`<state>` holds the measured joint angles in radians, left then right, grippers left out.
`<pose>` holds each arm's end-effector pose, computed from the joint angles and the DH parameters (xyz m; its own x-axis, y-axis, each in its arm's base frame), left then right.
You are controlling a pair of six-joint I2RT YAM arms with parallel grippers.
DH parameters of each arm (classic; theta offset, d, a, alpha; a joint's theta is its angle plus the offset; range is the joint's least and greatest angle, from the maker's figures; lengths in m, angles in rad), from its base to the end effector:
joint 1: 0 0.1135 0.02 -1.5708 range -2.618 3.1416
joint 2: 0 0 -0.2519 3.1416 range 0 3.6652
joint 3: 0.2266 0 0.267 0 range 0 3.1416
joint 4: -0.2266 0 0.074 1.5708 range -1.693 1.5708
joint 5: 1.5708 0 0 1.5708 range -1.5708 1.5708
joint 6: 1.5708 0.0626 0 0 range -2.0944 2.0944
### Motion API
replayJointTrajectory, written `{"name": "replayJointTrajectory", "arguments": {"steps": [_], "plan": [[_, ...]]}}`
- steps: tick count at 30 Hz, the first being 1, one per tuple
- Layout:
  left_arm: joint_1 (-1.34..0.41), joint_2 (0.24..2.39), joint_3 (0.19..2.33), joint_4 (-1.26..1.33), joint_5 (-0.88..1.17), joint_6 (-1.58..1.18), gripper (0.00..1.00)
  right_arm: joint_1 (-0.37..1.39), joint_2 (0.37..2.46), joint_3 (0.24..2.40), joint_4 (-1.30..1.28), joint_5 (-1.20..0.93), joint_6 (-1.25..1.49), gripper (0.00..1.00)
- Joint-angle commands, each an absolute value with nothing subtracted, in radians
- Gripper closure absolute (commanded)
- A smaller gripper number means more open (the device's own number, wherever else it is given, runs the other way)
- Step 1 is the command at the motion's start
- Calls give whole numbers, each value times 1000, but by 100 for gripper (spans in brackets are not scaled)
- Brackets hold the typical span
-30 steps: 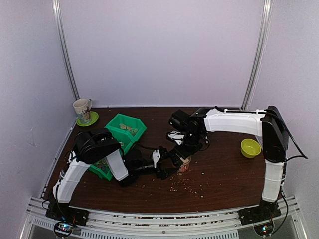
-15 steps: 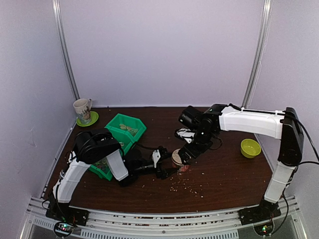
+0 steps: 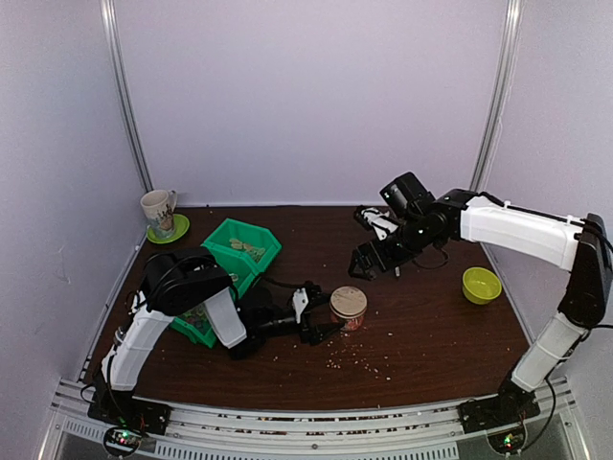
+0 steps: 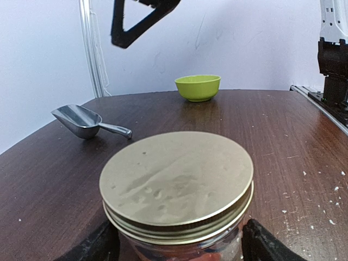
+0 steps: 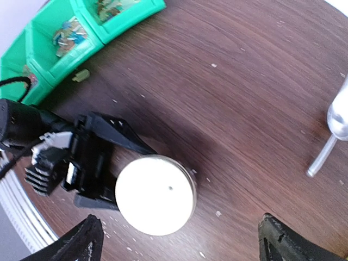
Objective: Pack the candies
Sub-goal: Screw the box lid onto the packing box.
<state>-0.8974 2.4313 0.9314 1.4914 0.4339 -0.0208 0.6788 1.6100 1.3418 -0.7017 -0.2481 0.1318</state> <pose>0.2414 -0.3448 0.0214 -0.0255 0.0017 -0.9997 0.9711 0.2373 -0.0244 0.2805 0.2460 0.2430 -0.7306 -0.4257 -0.5339 -0.6261 0.7296 0.2751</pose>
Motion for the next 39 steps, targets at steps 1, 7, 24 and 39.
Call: {"name": "replayJointTrajectory", "arguments": {"steps": [1, 7, 24, 39], "plan": [[-884, 2498, 919, 1350, 412, 27, 21, 661, 1689, 1337, -533, -420, 115, 0], [-884, 2500, 923, 1345, 412, 28, 21, 699, 1755, 1353, -552, -312, 61, 0], [-884, 2501, 928, 1337, 417, 28, 21, 707, 1847, 1338, -520, -383, 54, 16], [-884, 2502, 931, 1333, 419, 28, 21, 706, 1826, 1296, -519, -410, 69, 28]]}}
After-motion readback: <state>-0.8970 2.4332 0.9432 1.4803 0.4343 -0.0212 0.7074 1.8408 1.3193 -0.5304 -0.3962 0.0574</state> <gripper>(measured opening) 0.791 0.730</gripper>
